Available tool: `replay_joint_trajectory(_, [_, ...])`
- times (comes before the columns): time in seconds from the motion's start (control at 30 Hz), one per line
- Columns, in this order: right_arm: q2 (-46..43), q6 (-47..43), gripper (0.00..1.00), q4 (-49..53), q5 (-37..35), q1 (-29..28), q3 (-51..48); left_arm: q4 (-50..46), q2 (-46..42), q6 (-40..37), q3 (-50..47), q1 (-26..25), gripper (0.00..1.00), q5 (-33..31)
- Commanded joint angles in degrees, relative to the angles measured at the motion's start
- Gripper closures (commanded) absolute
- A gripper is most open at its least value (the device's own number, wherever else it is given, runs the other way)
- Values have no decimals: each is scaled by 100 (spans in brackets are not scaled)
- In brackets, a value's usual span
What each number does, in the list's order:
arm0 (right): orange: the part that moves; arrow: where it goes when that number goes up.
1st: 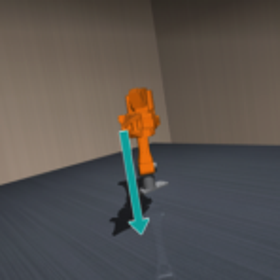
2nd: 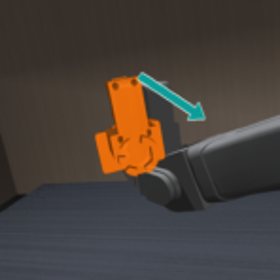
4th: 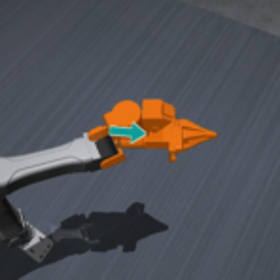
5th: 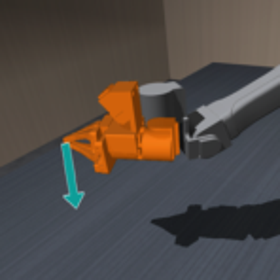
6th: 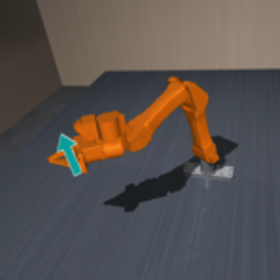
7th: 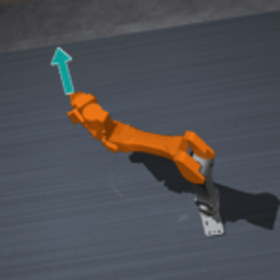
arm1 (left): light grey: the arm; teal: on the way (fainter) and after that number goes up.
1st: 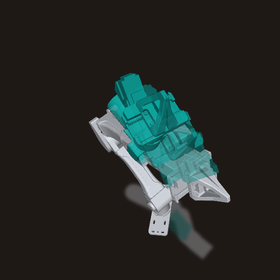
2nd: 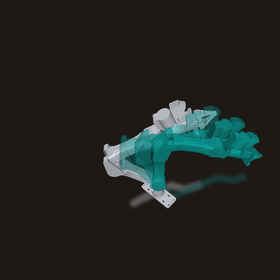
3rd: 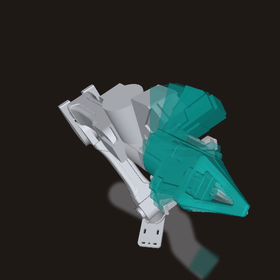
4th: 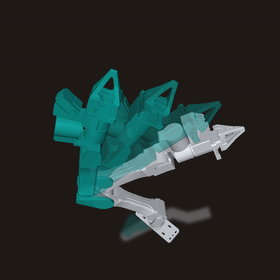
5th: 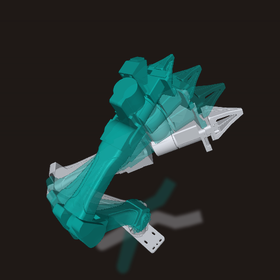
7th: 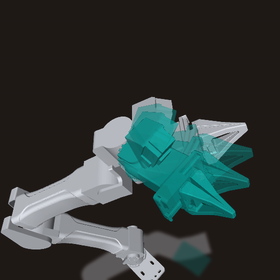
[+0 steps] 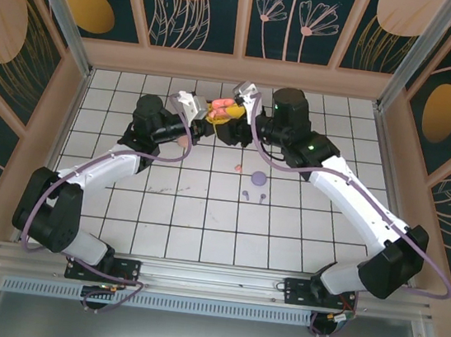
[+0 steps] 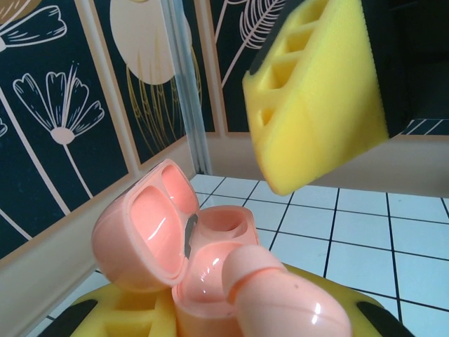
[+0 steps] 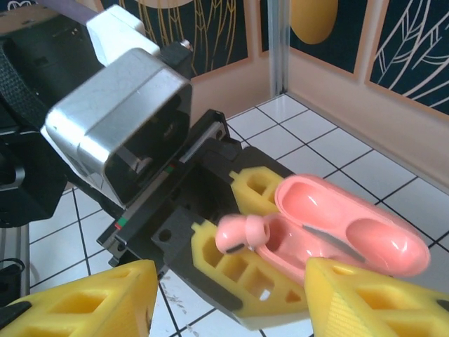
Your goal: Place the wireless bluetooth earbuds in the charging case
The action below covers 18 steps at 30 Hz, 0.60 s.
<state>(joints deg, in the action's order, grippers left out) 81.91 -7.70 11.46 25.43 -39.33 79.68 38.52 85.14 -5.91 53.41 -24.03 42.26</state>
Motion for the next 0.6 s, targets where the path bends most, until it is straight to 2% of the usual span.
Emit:
replay_joint_trajectory(0.0, [142,-143,41,31,206,-35,267,-12,59,29,198,-40,100,197])
replay_joint_trajectory(0.57, [625,-47,49,-109,288,-35,542,-48,29,62,359,-45,100,318])
